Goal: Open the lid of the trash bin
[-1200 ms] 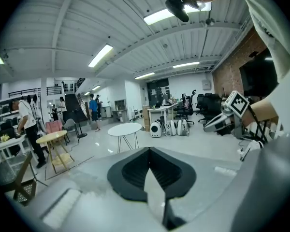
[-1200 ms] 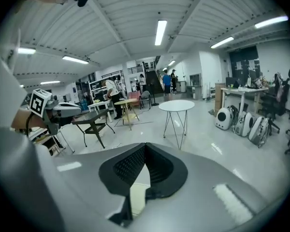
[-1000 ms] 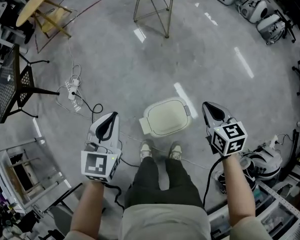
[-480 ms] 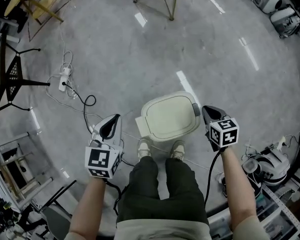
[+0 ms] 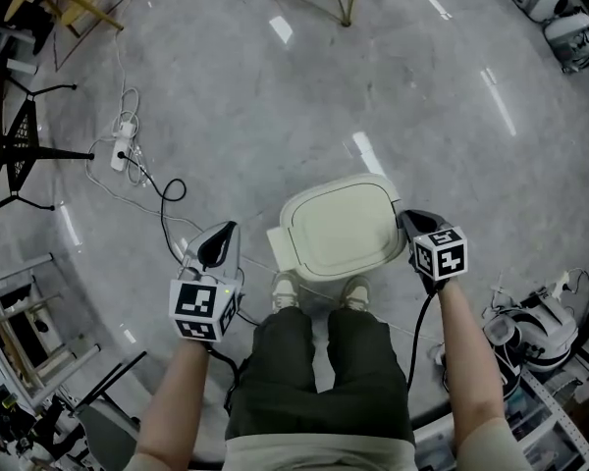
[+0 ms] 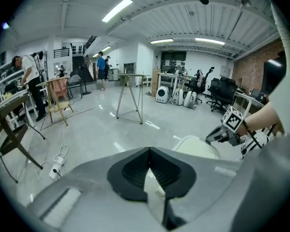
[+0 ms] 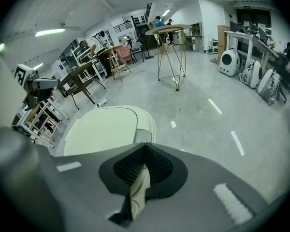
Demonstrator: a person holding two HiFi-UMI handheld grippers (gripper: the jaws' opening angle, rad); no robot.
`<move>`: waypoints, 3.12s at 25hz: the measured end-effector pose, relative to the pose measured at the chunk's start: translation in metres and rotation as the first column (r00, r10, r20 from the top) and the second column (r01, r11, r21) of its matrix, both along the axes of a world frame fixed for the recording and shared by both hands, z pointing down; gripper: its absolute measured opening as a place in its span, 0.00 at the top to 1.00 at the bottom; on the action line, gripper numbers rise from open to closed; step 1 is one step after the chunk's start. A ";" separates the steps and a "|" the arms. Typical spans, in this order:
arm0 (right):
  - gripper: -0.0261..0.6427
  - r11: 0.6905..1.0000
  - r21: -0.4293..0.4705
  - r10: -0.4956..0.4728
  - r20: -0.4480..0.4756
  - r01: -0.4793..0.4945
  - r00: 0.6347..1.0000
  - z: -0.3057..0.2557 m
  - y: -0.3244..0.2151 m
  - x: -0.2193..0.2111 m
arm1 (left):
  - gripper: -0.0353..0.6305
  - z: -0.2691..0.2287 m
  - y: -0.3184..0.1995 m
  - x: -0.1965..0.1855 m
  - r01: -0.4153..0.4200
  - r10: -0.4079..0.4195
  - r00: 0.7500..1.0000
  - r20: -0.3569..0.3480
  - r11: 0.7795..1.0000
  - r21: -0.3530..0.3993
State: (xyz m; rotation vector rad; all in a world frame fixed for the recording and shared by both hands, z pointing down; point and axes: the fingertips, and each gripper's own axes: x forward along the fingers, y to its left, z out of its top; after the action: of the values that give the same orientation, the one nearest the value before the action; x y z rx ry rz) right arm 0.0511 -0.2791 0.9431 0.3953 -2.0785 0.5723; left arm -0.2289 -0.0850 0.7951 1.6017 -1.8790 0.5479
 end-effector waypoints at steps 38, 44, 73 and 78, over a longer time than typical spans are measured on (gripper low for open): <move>0.96 0.908 0.292 0.064 0.613 -0.301 0.788 -0.595 0.044 -0.050 | 0.94 -0.428 0.007 0.012 -0.152 0.082 0.974 0.213 0.929 0.338; 0.96 0.859 0.400 -0.034 0.668 -0.320 0.744 -0.690 0.069 -0.036 | 0.94 -0.505 0.010 0.029 -0.237 0.097 0.936 0.338 0.885 0.402; 0.96 0.793 0.522 -0.218 0.723 -0.313 0.655 -0.801 0.129 -0.030 | 0.94 -0.631 0.035 0.067 -0.289 0.047 0.911 0.410 0.783 0.551; 0.96 0.793 0.527 -0.224 0.718 -0.305 0.659 -0.799 0.127 -0.038 | 0.94 -0.631 0.032 0.060 -0.291 0.045 0.908 0.416 0.783 0.550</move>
State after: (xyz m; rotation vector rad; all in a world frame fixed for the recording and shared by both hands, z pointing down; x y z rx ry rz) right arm 0.0131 -0.1517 0.1438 0.6589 -3.1025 0.0142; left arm -0.1687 -0.0533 0.1640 2.2276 -2.3779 0.3654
